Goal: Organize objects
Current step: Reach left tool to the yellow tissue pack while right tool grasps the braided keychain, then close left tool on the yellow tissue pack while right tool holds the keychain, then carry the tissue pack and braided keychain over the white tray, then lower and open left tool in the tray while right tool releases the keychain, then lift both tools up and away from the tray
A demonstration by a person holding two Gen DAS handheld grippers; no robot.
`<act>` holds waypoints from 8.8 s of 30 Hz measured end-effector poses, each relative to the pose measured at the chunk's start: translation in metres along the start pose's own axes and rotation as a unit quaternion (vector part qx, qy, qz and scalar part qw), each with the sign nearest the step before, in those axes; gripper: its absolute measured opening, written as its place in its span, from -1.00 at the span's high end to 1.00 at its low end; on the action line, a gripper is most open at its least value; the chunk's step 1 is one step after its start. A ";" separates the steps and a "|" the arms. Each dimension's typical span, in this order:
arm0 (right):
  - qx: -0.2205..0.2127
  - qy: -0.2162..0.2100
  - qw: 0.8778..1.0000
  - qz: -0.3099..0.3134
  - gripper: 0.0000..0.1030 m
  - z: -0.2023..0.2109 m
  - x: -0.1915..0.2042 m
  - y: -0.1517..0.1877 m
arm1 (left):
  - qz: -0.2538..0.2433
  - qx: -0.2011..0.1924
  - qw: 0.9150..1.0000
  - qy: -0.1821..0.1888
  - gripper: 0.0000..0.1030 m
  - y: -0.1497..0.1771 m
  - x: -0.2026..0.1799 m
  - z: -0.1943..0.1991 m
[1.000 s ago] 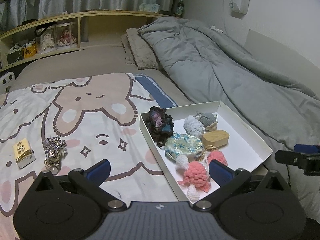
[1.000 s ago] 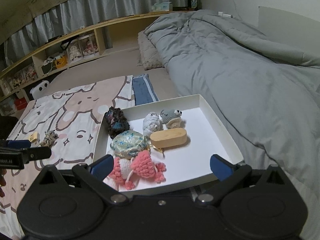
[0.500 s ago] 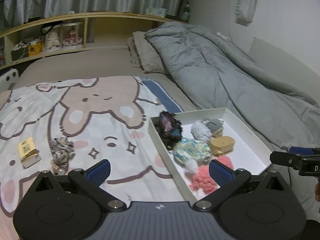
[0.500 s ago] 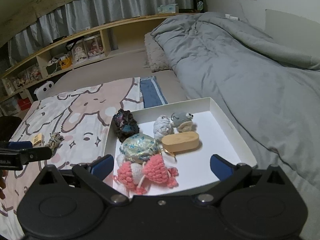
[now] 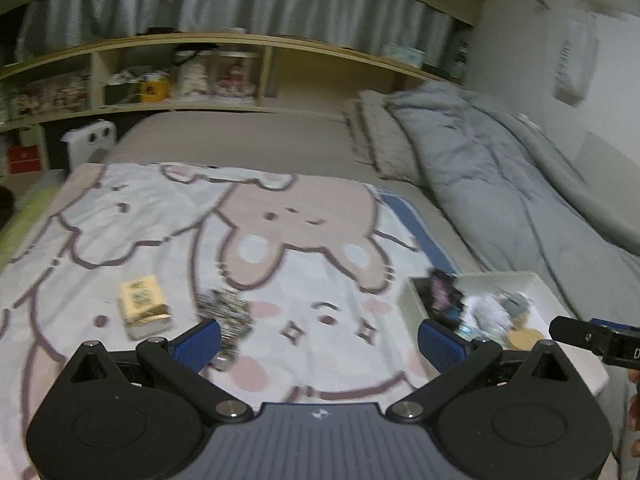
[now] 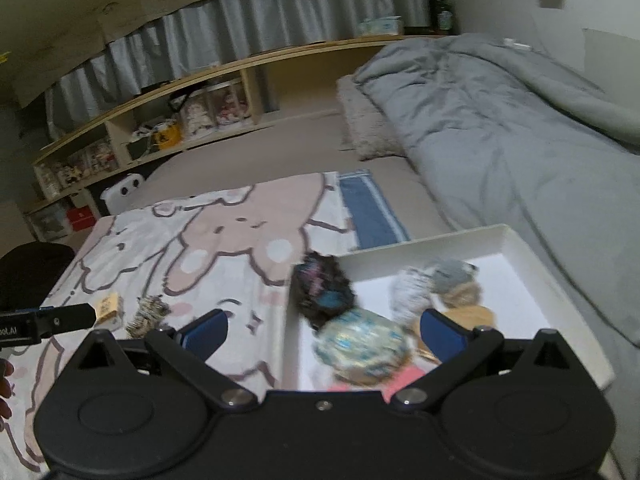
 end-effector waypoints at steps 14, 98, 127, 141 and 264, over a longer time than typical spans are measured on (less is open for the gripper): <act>0.012 -0.070 0.997 0.028 -1.00 -0.039 0.112 -0.020 | 0.069 -0.039 0.994 -0.069 -1.00 -0.024 0.084 0.017; 0.162 -0.126 0.979 0.001 0.35 -0.119 0.216 0.009 | 0.157 -0.018 0.982 -0.102 0.02 -0.020 0.159 -0.041; 0.058 -0.062 0.996 0.036 0.35 -0.017 0.059 -0.041 | 0.043 -0.013 0.999 -0.027 0.02 -0.028 0.007 -0.001; 0.048 -0.013 0.999 0.011 0.35 -0.009 -0.057 -0.038 | 0.005 0.013 0.999 0.042 0.02 -0.013 -0.105 -0.041; 0.027 0.102 0.994 -0.003 -1.00 0.088 -0.117 0.048 | -0.117 0.064 0.990 0.043 -1.00 0.053 -0.141 0.004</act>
Point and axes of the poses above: each gripper's, at about its wrist camera, not at the fingertips, and z roughly against the way its jaws point, x to its left, y to its underside, the point moved 9 cm from there along -z, roughly the way its jaws point, and after that the axes turned 15 degrees about y, right-handed, at the moved point
